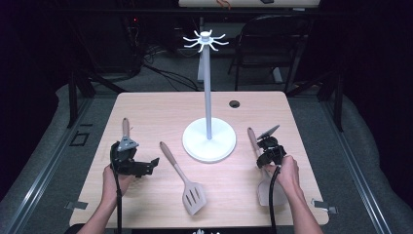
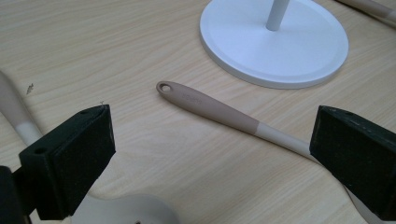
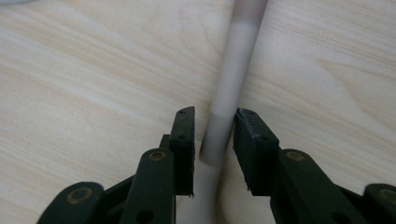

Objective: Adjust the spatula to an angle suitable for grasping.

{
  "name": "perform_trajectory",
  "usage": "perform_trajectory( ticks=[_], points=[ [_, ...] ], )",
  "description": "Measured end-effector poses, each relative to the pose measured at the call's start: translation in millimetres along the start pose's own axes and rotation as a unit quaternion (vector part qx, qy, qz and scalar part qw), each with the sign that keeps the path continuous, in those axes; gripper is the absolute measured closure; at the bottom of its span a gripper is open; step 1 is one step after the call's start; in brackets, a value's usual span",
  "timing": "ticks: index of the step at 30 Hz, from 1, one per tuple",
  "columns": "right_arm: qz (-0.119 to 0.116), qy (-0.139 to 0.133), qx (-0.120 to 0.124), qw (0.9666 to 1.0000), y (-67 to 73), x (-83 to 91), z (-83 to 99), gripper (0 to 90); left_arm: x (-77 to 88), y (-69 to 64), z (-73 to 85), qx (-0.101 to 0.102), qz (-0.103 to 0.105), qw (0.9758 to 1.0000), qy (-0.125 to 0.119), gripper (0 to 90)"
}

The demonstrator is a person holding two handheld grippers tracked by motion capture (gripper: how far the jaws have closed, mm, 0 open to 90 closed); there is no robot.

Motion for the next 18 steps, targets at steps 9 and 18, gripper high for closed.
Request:
perform_trajectory(
  ticks=[9, 18],
  points=[
    [-0.028, -0.006, -0.051, 0.9983, -7.2, -5.7, 1.4, 76.0, -3.6, -1.8, -0.7, 0.000, 0.001, 1.0000, 0.004, 0.0],
    [-0.023, -0.013, -0.060, 0.9979, -5.3, -7.8, 2.1, 75.7, -4.7, -2.2, -0.6, 0.000, 0.003, 1.0000, 0.005, 0.0]
  ],
)
Point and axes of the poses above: each handheld gripper's, and its own axes: x roughly backward along the jaws, z roughly out of its underside, y roughly to its left, the point moved 2 cm from there along -x, roughly forward along the jaws, and after that the axes turned 10 degrees about z, right-handed, at the moved point
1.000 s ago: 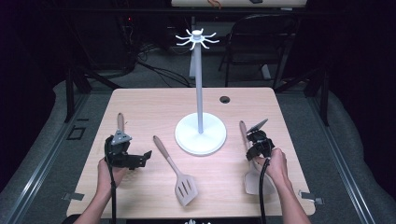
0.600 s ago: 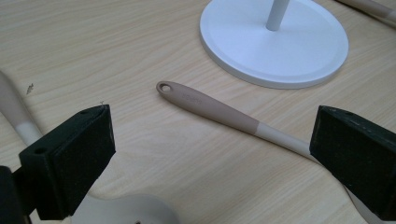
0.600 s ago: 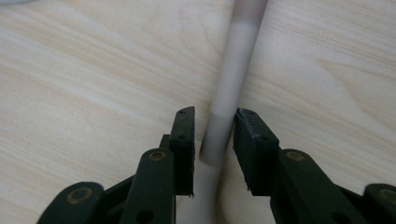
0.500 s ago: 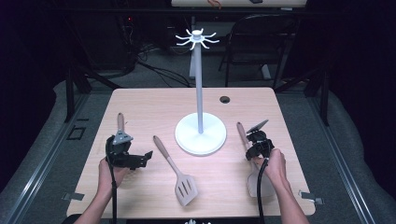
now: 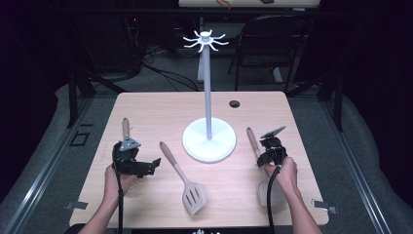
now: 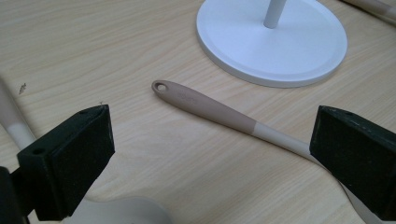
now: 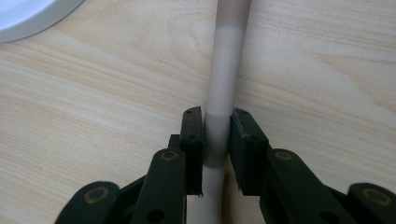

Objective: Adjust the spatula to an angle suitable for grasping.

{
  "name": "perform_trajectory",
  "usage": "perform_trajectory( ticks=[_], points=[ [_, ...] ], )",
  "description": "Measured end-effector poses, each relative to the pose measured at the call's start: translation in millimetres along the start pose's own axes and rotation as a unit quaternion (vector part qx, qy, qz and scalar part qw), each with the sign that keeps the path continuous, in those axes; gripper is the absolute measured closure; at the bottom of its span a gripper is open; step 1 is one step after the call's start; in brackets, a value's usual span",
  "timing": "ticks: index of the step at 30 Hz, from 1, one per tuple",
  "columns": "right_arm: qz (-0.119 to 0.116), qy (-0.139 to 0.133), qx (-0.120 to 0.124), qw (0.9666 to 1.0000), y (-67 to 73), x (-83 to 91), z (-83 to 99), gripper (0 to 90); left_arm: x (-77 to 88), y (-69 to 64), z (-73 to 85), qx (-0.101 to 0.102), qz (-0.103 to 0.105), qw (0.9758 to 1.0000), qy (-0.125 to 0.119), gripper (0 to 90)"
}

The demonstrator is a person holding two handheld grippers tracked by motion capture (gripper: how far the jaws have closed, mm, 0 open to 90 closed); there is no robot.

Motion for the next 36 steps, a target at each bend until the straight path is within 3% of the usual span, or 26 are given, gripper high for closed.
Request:
perform_trajectory(
  ticks=[5, 10, 13, 16, 18, 22, 26, 30, 36],
  points=[
    [0.011, -0.003, 0.008, 0.9999, 3.1, 0.0, -0.1, 76.1, -0.7, -2.5, -0.1, -0.005, 0.004, 1.0000, 0.001, 0.0],
    [-0.019, -0.009, -0.004, 0.9998, -1.0, 0.2, 0.2, 78.7, -0.8, -0.8, 0.2, -0.004, 0.003, 1.0000, 0.002, 0.0],
    [-0.004, -0.015, 0.001, 0.9999, -0.8, 2.9, -0.3, 78.8, -0.8, -0.7, 0.1, -0.005, 0.003, 1.0000, 0.002, 0.0],
    [-0.015, -0.034, -0.006, 0.9993, -2.7, 9.8, -0.3, 78.8, 0.1, -1.1, 0.1, -0.006, 0.003, 1.0000, 0.002, 0.0],
    [-0.018, -0.062, -0.014, 0.9978, -3.7, 18.6, 0.4, 78.7, 0.1, -1.0, 0.2, -0.006, 0.003, 1.0000, 0.001, 0.0],
    [-0.017, -0.086, -0.004, 0.9961, -3.4, 26.7, 1.4, 78.7, 0.3, -0.6, 0.2, -0.004, 0.002, 1.0000, -0.001, 0.0],
    [-0.020, -0.129, 0.001, 0.9915, -1.2, 39.4, 4.1, 78.7, 0.5, -0.6, 0.3, 0.001, 0.006, 1.0000, -0.002, 0.0],
    [-0.026, -0.152, 0.002, 0.9880, 0.3, 48.4, 8.3, 78.7, 0.0, -1.7, 0.3, 0.006, 0.018, 0.9998, -0.002, 0.0],
    [-0.036, -0.158, 0.009, 0.9867, 2.7, 53.3, 12.2, 78.6, -0.1, -2.2, -0.4, 0.011, 0.026, 0.9996, -0.005, 0.0]
  ],
)
Point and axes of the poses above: each handheld gripper's, and its own axes: x roughly backward along the jaws, z roughly out of its underside, y roughly to its left, the point moved 2 cm from there along -x, roughly forward along the jaws, and after that the axes turned 10 degrees about z, right-handed, at the moved point
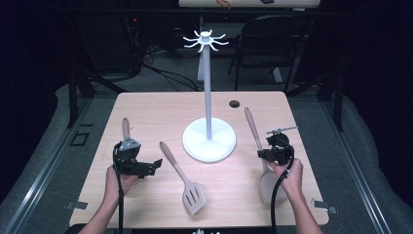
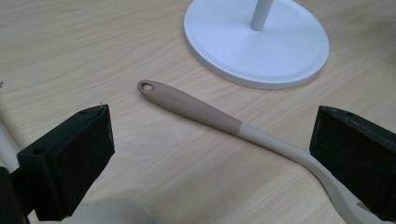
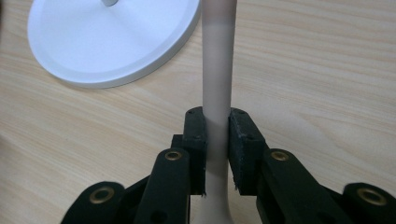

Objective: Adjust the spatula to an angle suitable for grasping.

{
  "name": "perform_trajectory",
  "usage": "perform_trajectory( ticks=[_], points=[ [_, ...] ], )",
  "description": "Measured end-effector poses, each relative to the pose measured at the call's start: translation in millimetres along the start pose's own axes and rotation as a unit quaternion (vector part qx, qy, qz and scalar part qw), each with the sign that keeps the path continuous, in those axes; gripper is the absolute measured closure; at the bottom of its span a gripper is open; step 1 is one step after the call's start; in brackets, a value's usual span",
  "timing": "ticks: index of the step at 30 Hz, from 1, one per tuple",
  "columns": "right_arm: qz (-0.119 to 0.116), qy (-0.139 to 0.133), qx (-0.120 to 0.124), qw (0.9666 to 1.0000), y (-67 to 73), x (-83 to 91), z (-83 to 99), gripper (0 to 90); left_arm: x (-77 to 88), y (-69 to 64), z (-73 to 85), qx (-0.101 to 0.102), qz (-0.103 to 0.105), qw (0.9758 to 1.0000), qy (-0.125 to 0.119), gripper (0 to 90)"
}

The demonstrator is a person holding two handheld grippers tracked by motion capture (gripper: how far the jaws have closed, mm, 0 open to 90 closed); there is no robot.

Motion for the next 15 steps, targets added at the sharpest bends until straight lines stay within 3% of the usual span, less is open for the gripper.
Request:
perform_trajectory(
  ticks=[4, 9, 15],
  points=[
    [0.001, -0.016, 0.014, 0.9998, 2.9, 7.6, 0.6, 78.7, 5.5, 2.4, -2.7, 0.000, -0.009, 0.9999, -0.013, 0.0],
    [0.001, -0.042, 0.027, 0.9988, 8.5, 15.8, 0.0, 78.7, 5.2, 1.7, -2.4, 0.002, -0.004, 0.9999, -0.012, 0.0],
    [0.001, -0.083, 0.048, 0.9954, 18.6, 26.5, -3.0, 78.7, 3.1, -3.8, -3.8, -0.003, 0.005, 0.9999, -0.010, 0.0]
  ],
)
Point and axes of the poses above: each handheld gripper's, and its own axes: x roughly backward along the jaws, z roughly out of its underside, y roughly to its left, the point moved 2 cm from there along -x, roughly forward along the jaws, and after that the axes turned 10 degrees about z, right-handed, at the moved point
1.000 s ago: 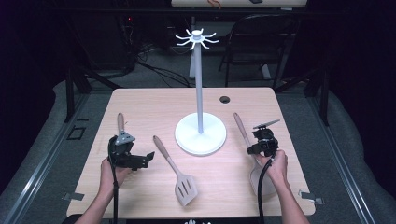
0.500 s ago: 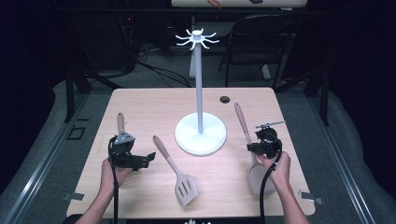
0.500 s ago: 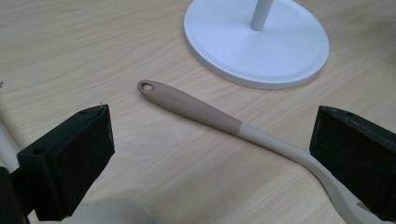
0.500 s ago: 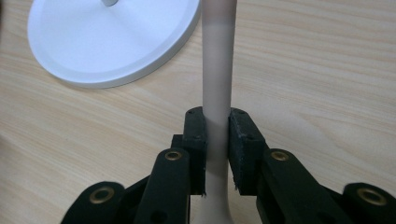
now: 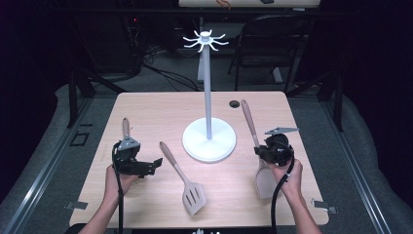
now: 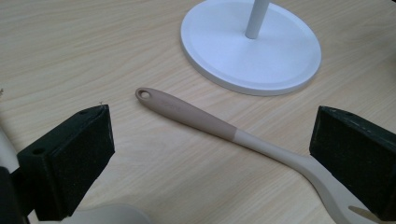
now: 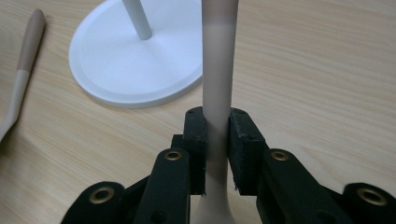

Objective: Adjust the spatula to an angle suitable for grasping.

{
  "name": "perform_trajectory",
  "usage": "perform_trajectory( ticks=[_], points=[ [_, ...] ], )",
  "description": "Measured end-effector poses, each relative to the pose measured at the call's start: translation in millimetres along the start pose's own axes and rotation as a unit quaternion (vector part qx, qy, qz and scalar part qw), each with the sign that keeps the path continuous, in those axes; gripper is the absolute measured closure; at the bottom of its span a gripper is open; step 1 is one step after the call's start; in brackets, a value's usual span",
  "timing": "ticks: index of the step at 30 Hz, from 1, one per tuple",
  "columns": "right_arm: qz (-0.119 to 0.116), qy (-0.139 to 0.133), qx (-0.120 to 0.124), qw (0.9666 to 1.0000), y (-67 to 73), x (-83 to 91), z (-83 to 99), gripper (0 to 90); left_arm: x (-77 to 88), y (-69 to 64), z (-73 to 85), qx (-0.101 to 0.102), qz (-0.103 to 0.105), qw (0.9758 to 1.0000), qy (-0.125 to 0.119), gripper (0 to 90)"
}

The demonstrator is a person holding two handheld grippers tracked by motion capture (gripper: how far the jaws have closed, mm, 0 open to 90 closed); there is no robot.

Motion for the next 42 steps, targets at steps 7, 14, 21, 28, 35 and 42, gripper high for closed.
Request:
perform_trajectory(
  ticks=[7, 14, 21, 28, 35, 42],
  points=[
    [-0.001, -0.020, 0.019, 0.9996, 10.7, 4.1, -3.9, 78.6, 0.4, -3.6, -7.8, 0.011, 0.020, 0.9995, -0.019, 0.0],
    [-0.011, -0.034, 0.030, 0.9989, 16.8, 6.8, -5.2, 78.6, -0.4, -6.3, -16.6, 0.013, 0.041, 0.9988, -0.024, 0.0],
    [-0.015, -0.054, 0.034, 0.9978, 23.7, 11.1, -7.5, 78.6, -0.2, -12.3, -23.5, 0.009, 0.059, 0.9976, -0.034, 0.1],
    [-0.026, -0.076, 0.046, 0.9957, 34.2, 16.9, -10.1, 78.6, -4.1, -16.8, -29.8, -0.001, 0.068, 0.9972, -0.031, 0.1],
    [-0.037, -0.088, 0.070, 0.9930, 49.9, 17.2, -14.4, 78.6, -11.5, -20.1, -40.6, -0.009, 0.075, 0.9967, -0.032, 0.1],
    [-0.042, -0.103, 0.088, 0.9899, 63.1, 15.7, -18.5, 78.6, -22.8, -24.1, -49.9, -0.008, 0.085, 0.9958, -0.033, 0.5]
  ],
)
Point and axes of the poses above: each handheld gripper's, and its own axes: x roughly backward along the jaws, z roughly out of its underside, y roughly to its left, the point moved 2 cm from there along -x, roughly forward along the jaws, and after that the axes turned 10 degrees about z, right-handed, at the moved point
